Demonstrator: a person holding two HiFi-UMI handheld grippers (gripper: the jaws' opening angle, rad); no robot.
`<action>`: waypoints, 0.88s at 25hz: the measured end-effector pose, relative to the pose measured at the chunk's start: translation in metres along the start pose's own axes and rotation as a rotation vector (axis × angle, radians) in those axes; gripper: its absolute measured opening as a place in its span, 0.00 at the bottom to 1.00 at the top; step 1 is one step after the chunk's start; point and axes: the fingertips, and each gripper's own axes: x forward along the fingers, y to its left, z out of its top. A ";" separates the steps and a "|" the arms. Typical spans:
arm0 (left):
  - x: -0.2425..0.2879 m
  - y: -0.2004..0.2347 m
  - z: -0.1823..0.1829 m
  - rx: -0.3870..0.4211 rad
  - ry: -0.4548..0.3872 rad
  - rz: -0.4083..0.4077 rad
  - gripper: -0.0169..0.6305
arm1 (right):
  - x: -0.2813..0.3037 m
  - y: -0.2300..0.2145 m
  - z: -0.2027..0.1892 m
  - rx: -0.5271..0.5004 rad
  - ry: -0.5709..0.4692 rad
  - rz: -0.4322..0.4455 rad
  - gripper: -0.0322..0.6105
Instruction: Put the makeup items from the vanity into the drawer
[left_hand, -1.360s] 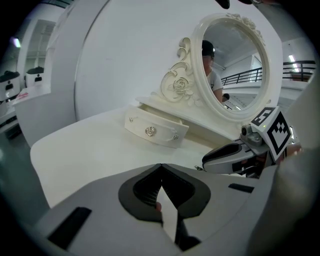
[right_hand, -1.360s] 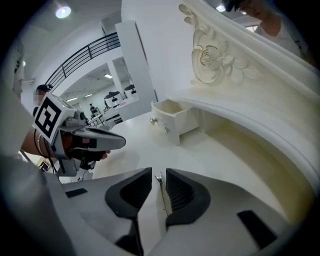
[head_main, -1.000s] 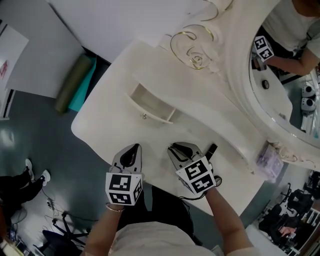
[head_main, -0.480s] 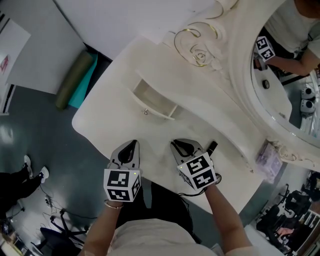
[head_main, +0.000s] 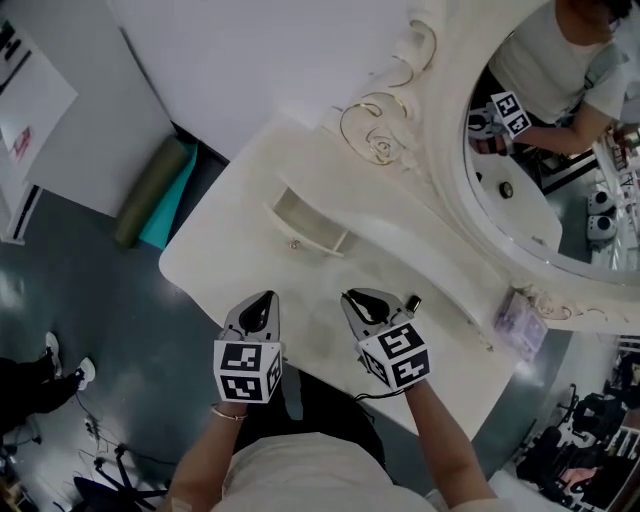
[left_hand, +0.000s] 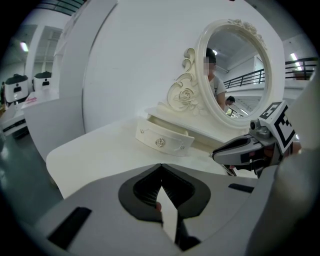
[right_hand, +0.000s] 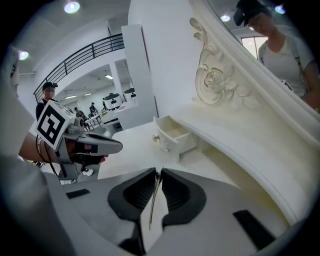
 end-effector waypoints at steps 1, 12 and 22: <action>-0.002 0.000 0.004 0.001 -0.006 -0.002 0.04 | -0.004 0.000 0.005 -0.001 -0.013 -0.007 0.13; -0.007 0.002 0.055 0.056 -0.075 -0.043 0.04 | -0.031 0.004 0.071 -0.064 -0.119 -0.049 0.13; 0.009 0.013 0.085 0.104 -0.079 -0.061 0.04 | -0.009 -0.003 0.121 -0.126 -0.148 -0.050 0.13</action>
